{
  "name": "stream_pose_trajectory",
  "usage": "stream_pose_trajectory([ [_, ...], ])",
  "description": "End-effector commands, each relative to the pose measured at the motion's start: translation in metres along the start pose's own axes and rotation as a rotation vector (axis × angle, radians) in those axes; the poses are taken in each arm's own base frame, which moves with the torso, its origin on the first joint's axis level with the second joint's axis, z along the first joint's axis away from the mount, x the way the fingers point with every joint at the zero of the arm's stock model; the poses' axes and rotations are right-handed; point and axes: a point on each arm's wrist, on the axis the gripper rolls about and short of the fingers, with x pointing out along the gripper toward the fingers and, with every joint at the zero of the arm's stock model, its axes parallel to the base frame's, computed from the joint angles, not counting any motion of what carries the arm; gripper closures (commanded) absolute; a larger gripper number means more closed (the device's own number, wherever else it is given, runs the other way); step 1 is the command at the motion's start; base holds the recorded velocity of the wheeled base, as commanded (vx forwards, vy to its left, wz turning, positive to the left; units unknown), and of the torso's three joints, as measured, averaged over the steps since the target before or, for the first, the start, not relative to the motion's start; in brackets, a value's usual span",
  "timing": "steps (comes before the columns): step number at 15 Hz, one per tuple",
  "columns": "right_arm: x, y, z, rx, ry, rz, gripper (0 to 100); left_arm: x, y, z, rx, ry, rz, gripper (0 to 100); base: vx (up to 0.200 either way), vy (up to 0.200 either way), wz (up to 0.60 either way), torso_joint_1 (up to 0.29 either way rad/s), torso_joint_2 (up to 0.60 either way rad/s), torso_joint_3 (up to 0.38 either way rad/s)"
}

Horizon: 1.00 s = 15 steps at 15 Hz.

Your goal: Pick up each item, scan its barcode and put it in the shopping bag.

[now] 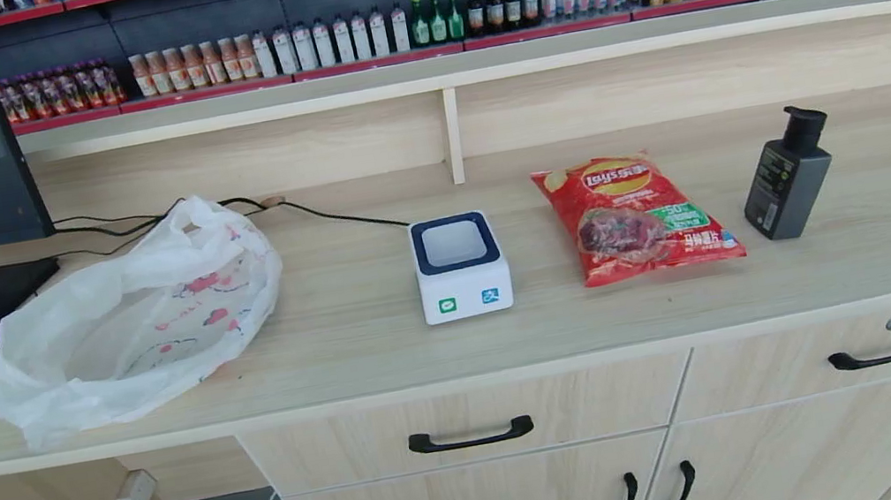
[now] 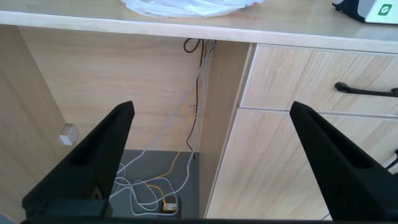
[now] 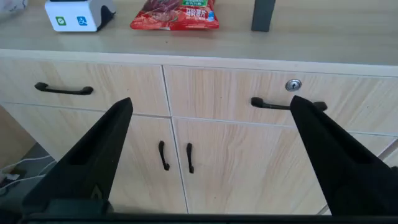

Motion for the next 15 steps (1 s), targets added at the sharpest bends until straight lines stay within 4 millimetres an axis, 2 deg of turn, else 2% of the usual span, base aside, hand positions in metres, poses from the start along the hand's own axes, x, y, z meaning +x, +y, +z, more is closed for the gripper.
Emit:
stream_pose_trajectory([
  [1, 0.042, -0.001, 0.059, -0.002, 0.1, 0.085, 0, 0.0, 0.0, 0.0, 0.0, -0.001, 0.0, 0, 0.0, 0.0, 0.0, 0.0, 0.0, 0.0],
  [3, 0.086, 0.001, 0.08, 0.009, 0.168, 0.129, 0, 0.0, 0.0, 0.0, 0.001, -0.001, 0.0, 0, 0.0, 0.0, 0.0, 0.0, 0.0, 0.0],
  [5, 0.133, 0.018, 0.081, 0.077, 0.197, 0.249, 0, 0.0, 0.0, 0.0, 0.001, -0.001, 0.0, 0, 0.0, 0.0, 0.0, 0.0, 0.0, 0.0],
  [7, 0.167, 0.024, 0.083, 0.09, 0.174, 0.252, 0, 0.0, 0.0, 0.0, 0.001, -0.001, 0.0, 0, 0.0, 0.0, 0.0, 0.0, 0.0, 0.0],
  [8, 0.19, 0.027, 0.09, 0.099, 0.158, 0.253, 0, 0.0, 0.0, 0.0, 0.001, -0.001, 0.0, 0, 0.0, 0.0, 0.0, 0.0, 0.0, 0.0],
  [9, 0.204, 0.029, 0.097, 0.106, 0.153, 0.259, 0, 0.0, 0.0, 0.0, 0.001, -0.001, 0.0, 0, 0.0, 0.0, 0.0, 0.0, 0.0, 0.0],
  [11, 0.222, 0.032, 0.101, 0.107, 0.158, 0.27, 0, 0.0, 0.0, 0.0, 0.001, -0.001, 0.0, 0, 0.0, 0.0, 0.0, 0.0, 0.0, 0.0],
  [12, 0.239, 0.035, 0.099, 0.107, 0.179, 0.284, 0, 0.0, 0.0, 0.0, 0.001, -0.001, 0.0, 0, 0.0, 0.0, 0.0, 0.0, 0.0, 0.0],
  [15, 0.268, 0.039, 0.11, 0.122, 0.185, 0.296, 0, 0.0, 0.0, 0.0, 0.001, -0.001, 0.0, 0, 0.0, 0.0, 0.0, 0.0, 0.0, 0.0],
])
